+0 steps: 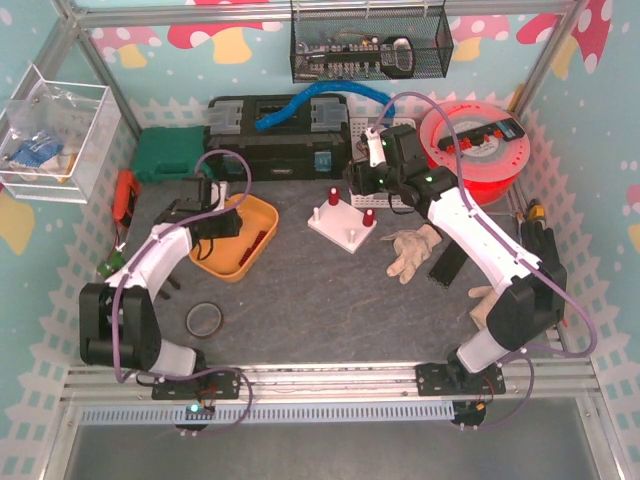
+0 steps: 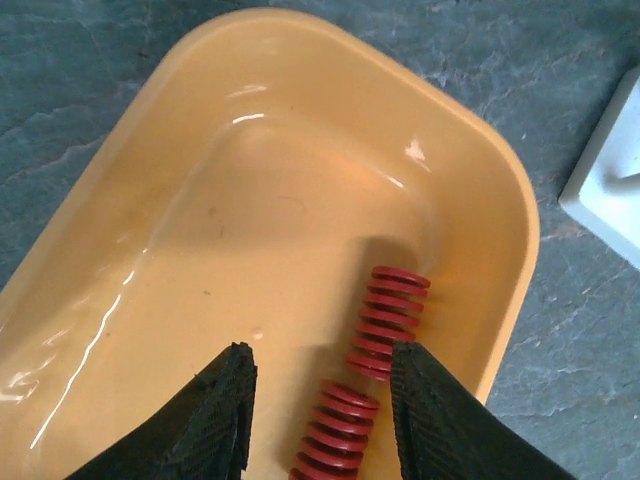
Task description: Install the large spring
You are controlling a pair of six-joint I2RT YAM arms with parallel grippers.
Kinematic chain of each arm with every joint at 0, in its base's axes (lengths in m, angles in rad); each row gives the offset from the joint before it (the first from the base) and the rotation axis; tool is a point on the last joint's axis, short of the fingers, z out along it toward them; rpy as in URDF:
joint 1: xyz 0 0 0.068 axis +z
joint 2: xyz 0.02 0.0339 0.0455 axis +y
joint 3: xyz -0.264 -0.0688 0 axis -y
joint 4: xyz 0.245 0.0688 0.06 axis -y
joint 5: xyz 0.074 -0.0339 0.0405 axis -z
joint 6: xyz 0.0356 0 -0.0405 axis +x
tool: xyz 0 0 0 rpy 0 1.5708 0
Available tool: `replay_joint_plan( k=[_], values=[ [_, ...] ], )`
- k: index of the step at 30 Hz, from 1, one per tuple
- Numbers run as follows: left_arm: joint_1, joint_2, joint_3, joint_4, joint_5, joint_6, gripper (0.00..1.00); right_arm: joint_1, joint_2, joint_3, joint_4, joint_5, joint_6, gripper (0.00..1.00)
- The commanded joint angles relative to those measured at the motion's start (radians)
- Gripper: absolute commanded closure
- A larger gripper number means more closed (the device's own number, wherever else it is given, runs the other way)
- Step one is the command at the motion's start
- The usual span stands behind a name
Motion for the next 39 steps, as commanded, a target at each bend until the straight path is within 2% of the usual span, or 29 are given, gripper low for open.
replay_joint_plan(
  k=[1, 5, 10, 39],
  values=[
    [0.017, 0.057, 0.057, -0.109, 0.064, 0.098, 0.58, -0.003, -0.054, -0.009, -0.024, -0.005, 0.0, 0.28],
    [0.021, 0.111, 0.071, -0.15, 0.069, 0.166, 0.59, -0.003, -0.066, -0.016, -0.032, -0.005, -0.017, 0.28],
    [0.022, 0.17, 0.09, -0.193, 0.172, 0.199, 0.56, -0.003, -0.076, -0.013, -0.039, 0.008, -0.023, 0.28],
    [0.022, 0.285, 0.079, -0.248, 0.107, 0.327, 0.53, -0.003, -0.099, -0.013, -0.056, 0.052, 0.014, 0.28]
  ],
)
